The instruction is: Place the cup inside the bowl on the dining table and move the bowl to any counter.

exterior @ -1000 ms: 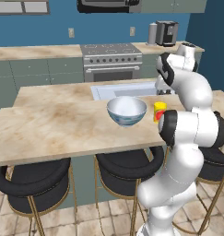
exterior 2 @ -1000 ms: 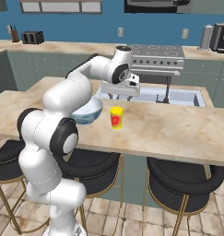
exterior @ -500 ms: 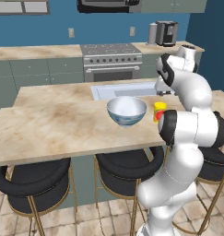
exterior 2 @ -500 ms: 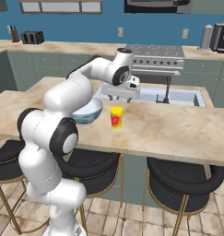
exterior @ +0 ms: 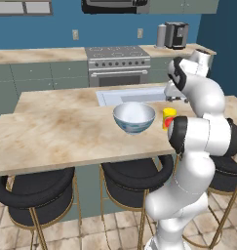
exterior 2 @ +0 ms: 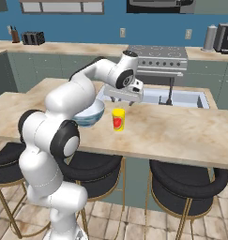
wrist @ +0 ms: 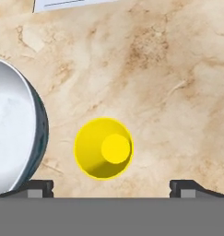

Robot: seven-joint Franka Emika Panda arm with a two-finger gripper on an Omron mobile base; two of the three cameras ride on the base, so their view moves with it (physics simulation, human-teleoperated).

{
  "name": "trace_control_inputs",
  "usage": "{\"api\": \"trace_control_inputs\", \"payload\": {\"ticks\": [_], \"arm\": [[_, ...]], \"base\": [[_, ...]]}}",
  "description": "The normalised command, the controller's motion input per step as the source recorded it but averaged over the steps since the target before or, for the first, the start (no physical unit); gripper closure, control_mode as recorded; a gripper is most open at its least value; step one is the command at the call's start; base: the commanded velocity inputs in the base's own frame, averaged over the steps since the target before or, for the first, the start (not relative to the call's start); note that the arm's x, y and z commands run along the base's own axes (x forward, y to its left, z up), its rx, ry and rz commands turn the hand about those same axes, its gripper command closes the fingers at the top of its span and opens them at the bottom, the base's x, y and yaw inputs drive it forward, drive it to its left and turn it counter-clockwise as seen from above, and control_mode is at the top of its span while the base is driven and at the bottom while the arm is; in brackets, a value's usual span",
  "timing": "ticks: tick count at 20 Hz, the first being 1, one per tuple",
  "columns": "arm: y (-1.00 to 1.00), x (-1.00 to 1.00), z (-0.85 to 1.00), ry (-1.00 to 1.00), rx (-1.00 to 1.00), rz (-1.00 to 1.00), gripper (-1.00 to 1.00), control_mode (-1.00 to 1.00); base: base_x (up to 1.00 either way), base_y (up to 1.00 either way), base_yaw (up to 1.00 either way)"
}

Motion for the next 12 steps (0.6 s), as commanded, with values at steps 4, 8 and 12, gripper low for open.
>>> {"api": "trace_control_inputs", "payload": {"ticks": [4, 8, 12], "arm": [[0.00, 0.03, 0.00, 0.00, 0.03, -0.07, -1.00, -1.00], [0.00, 0.00, 0.00, 0.00, 0.01, -0.08, -1.00, -1.00], [0.00, 0.00, -0.03, 0.02, 0.00, -0.09, -1.00, -1.00]], "base": [[0.00, 0.00, 0.00], [0.00, 0.00, 0.00], [0.00, 0.00, 0.00]]}}
